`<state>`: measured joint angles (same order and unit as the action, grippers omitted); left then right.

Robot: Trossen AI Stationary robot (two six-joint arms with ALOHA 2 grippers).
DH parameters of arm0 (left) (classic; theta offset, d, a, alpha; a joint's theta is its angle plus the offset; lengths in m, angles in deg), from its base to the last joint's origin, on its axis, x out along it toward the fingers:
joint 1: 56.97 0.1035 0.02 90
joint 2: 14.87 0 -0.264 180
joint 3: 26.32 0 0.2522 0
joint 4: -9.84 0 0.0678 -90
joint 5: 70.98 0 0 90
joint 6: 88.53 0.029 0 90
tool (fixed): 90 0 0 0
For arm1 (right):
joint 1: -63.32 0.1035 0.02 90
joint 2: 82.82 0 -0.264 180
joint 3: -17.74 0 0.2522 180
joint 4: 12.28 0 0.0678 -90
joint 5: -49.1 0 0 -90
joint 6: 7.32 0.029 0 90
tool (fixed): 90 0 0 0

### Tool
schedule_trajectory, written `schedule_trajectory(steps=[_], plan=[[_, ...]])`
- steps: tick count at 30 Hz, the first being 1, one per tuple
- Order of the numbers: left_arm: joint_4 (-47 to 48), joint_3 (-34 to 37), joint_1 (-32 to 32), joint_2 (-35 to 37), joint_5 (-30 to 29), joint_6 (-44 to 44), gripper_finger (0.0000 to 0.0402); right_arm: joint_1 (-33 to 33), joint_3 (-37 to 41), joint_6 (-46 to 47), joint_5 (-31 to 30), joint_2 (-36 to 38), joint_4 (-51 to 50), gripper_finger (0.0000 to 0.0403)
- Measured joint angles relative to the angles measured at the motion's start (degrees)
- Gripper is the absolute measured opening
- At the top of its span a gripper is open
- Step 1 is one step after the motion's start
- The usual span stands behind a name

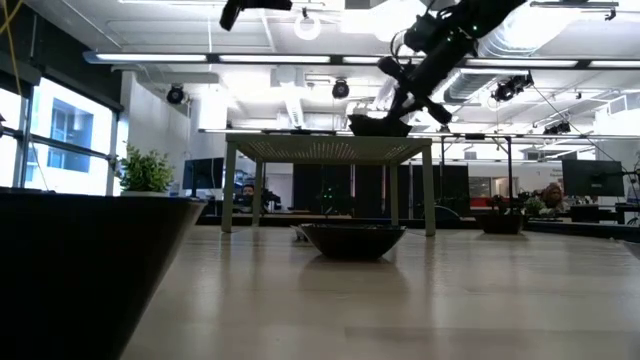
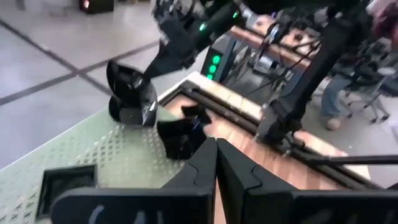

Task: Pick & Place Mini shaped plates
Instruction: Stack the black leaf-shaped plate on top of the black leaf-shaped plate on the shelf, then stack the black distorted square plate on top of the black distorted square plate on the shelf

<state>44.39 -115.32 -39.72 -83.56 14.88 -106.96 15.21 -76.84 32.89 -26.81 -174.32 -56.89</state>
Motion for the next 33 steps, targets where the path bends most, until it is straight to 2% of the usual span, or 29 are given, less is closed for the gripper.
schedule_trajectory(steps=[5,14,23,28,33], plan=[[-5.2,5.7,0.0,2.4,-0.9,-1.0,0.0002,0.0,0.0,4.2,-0.4,-1.5,-1.9,0.0001],[-7.8,12.8,0.0,6.7,-2.7,-2.8,0.0001,-1.4,0.0,7.4,-3.0,-2.7,-3.0,0.0006],[-7.7,13.6,0.0,7.9,-3.1,-2.9,0.0001,-1.3,0.0,5.7,-1.6,-2.6,-3.6,0.0060],[-9.9,15.4,0.0,7.9,-4.0,-2.9,0.0001,-1.4,0.0,-2.2,-1.3,0.9,-3.8,0.0069],[-16.0,21.2,0.0,9.4,-3.2,-4.5,0.0001,-1.4,0.0,-16.7,-0.4,7.3,-11.9,0.0026]])
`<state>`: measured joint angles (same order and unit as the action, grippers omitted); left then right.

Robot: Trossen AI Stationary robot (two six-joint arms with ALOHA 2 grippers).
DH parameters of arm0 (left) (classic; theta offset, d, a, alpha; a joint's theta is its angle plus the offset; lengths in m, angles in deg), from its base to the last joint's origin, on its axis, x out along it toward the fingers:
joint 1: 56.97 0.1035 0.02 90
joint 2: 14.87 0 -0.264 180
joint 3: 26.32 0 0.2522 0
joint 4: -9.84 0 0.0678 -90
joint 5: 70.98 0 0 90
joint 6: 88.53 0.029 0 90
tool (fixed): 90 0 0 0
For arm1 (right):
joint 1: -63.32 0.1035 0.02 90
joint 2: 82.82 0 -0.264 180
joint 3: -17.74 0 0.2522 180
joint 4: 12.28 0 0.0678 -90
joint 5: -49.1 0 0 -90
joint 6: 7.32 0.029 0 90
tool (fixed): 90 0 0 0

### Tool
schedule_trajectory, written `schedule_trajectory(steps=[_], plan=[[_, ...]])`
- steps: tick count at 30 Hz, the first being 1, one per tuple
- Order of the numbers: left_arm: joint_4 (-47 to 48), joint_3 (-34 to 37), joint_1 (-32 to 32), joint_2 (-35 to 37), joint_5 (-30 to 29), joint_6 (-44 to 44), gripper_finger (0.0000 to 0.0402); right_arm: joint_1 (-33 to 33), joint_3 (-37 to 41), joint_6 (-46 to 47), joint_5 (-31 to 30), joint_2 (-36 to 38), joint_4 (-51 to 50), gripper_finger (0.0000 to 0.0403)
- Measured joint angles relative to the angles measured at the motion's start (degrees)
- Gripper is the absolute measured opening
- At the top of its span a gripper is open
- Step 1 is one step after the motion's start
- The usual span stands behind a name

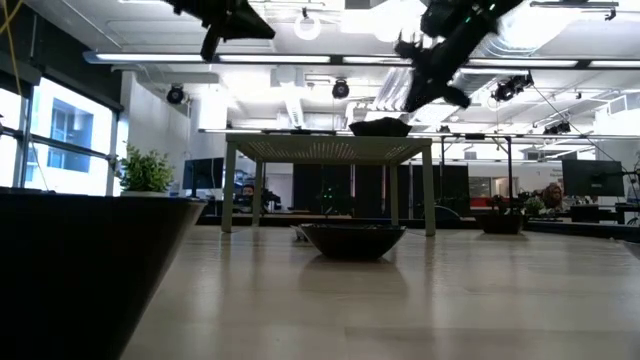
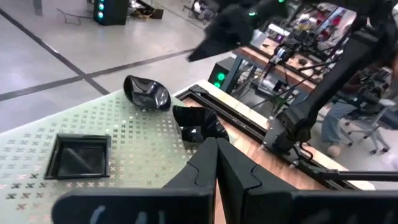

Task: Pick & Place Mini shaped plates
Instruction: Stack the black distorted square plate on top of the black distorted square plate on the shelf

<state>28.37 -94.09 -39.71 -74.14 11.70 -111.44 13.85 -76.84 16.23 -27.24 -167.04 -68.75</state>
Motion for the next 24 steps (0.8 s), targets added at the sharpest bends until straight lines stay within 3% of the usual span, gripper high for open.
schedule_trajectory(steps=[5,14,24], plan=[[-2.2,4.7,0.0,2.6,-0.3,-0.1,0.0001,-0.1,3.2,-5.4,-6.0,6.0,-9.1,0.0008],[-1.3,6.8,0.0,6.8,-3.3,1.7,0.0001,-0.3,28.7,5.2,-4.0,18.6,2.2,0.0002],[3.9,6.9,0.0,6.7,-0.8,1.7,0.0000,2.2,41.0,10.8,-6.8,30.6,2.8,0.0002]])
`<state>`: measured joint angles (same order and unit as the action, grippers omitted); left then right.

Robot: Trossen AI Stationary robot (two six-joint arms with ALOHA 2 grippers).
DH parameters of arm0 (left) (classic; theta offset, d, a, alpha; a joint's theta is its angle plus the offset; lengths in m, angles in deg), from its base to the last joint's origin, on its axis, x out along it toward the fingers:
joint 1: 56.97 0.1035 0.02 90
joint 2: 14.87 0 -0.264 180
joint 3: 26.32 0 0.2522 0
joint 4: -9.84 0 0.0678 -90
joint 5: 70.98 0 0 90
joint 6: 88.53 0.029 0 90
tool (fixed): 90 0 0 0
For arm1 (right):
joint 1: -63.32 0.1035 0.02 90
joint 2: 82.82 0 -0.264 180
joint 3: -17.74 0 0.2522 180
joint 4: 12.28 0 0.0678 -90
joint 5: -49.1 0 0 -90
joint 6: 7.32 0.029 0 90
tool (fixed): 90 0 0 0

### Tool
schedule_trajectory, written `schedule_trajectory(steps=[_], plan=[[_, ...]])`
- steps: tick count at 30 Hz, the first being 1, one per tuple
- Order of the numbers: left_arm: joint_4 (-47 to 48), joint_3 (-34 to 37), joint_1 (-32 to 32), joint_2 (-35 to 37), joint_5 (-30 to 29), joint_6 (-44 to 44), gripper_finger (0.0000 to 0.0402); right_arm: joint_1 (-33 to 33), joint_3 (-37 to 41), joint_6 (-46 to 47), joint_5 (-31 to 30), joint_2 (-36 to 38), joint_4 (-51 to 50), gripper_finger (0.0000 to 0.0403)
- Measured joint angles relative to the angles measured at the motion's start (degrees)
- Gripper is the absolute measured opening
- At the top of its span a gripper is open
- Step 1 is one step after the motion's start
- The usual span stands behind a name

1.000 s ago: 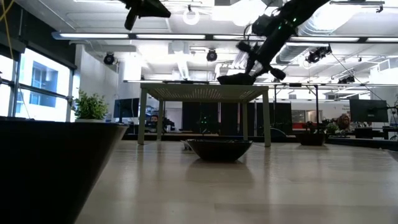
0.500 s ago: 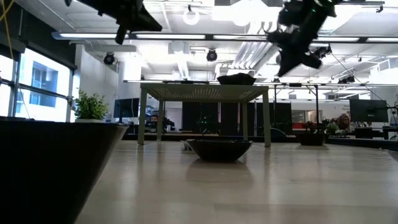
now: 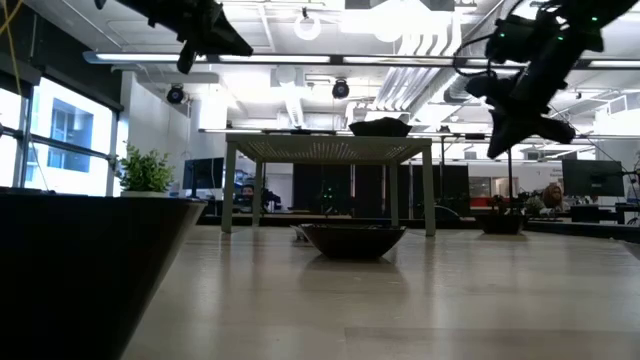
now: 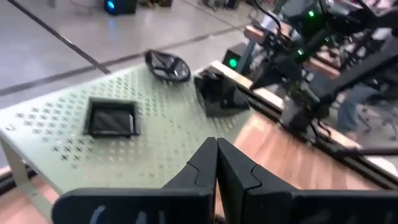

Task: Pick & Place Mini shaped plates
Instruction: Stack the black distorted square plate on top of the black distorted square plate on the shelf

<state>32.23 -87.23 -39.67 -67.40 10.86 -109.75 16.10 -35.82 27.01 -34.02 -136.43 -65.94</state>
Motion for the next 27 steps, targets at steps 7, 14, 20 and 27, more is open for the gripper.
schedule_trajectory(steps=[7,14,20,27], plan=[[15.1,-0.1,0.0,0.0,11.2,4.2,0.0001,0.0,6.9,4.7,2.9,3.3,7.6,0.0004],[39.8,-1.7,0.0,-3.5,19.2,8.1,0.0002,0.0,7.8,4.4,4.1,3.5,14.6,0.0002],[51.1,-1.7,-2.2,-11.1,23.7,13.9,0.0055,0.0,7.8,3.6,5.3,3.5,19.1,0.0006],[46.7,3.9,-12.3,-15.4,25.8,17.5,0.0123,0.0,7.8,2.7,5.7,3.5,21.5,0.0002]])
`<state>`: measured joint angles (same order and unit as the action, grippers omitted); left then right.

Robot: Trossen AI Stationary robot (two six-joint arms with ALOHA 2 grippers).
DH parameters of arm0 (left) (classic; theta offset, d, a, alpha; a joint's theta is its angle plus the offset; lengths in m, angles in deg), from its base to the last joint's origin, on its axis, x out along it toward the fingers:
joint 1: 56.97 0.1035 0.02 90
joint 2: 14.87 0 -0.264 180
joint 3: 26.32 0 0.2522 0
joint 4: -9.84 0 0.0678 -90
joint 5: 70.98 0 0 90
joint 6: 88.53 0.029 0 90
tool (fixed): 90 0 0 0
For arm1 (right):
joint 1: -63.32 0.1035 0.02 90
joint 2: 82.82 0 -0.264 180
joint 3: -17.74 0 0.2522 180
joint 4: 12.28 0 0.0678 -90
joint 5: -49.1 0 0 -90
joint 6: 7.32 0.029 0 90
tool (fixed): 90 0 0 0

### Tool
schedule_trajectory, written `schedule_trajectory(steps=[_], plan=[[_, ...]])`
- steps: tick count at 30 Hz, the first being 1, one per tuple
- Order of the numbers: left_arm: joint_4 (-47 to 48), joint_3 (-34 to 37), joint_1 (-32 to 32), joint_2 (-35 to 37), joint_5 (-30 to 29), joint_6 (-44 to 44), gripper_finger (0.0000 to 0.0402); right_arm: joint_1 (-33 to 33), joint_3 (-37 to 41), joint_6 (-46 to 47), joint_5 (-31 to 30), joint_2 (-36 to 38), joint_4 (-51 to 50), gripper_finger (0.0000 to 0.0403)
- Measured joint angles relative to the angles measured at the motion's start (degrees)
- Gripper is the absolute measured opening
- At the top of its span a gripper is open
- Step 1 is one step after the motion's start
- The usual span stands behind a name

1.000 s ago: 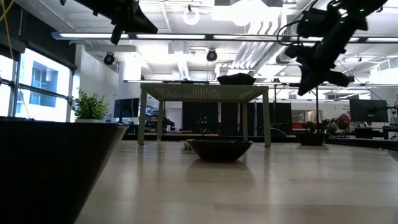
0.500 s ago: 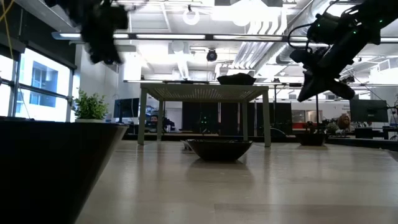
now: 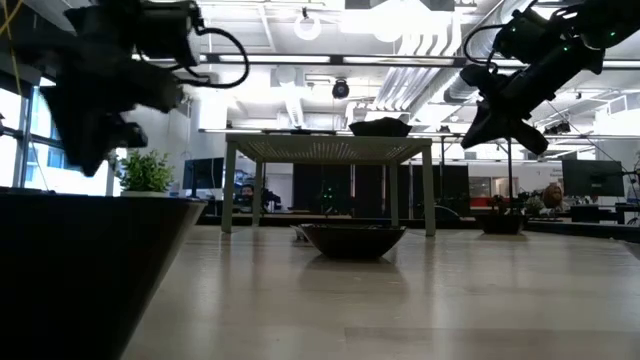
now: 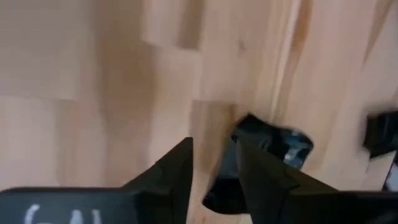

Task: Pick & Place Mini shaped plates
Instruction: Stack the black distorted square plate on top of the black distorted square plate on the shelf

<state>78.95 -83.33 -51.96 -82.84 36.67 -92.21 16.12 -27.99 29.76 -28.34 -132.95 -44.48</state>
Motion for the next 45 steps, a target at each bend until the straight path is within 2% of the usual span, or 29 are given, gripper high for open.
schedule_trajectory(steps=[10,15,22,24,28,32,36,39,45], plan=[[-6.9,5.2,-9.9,-0.8,-4.1,-5.4,0.0122,0.0,0.0,-1.2,0.0,0.0,0.0,0.0003],[-9.7,6.9,-12.1,-0.8,-4.4,-7.1,0.0091,0.0,0.0,-1.3,-0.1,0.0,0.1,0.0003],[-10.9,8.4,-14.1,-0.8,-4.3,-7.4,0.0024,0.0,0.0,-1.3,-0.1,0.0,1.3,0.0005],[-10.9,8.4,-14.1,-0.8,-4.3,-7.9,0.0007,0.0,0.0,-1.3,-0.1,0.0,1.4,0.0003],[-9.7,6.6,-14.0,-0.8,-4.1,-10.4,0.0003,0.0,0.0,-1.3,0.1,0.0,2.2,0.0002],[-9.0,2.0,-13.7,-0.8,-3.1,-13.8,0.0002,0.0,-0.3,-1.4,1.4,0.0,2.8,0.0004],[-8.0,-3.7,-10.2,-0.8,-1.9,-17.3,0.0001,1.1,-2.5,-2.0,2.0,1.3,2.3,0.0004],[-4.2,-7.6,-7.2,-0.8,-1.8,-17.0,0.0001,4.5,-6.5,-4.8,1.0,2.1,-2.0,0.0005],[1.0,-11.1,-0.1,-0.1,-1.6,-16.2,0.0000,15.0,-15.5,-5.7,-7.8,2.1,-10.4,0.0005]])
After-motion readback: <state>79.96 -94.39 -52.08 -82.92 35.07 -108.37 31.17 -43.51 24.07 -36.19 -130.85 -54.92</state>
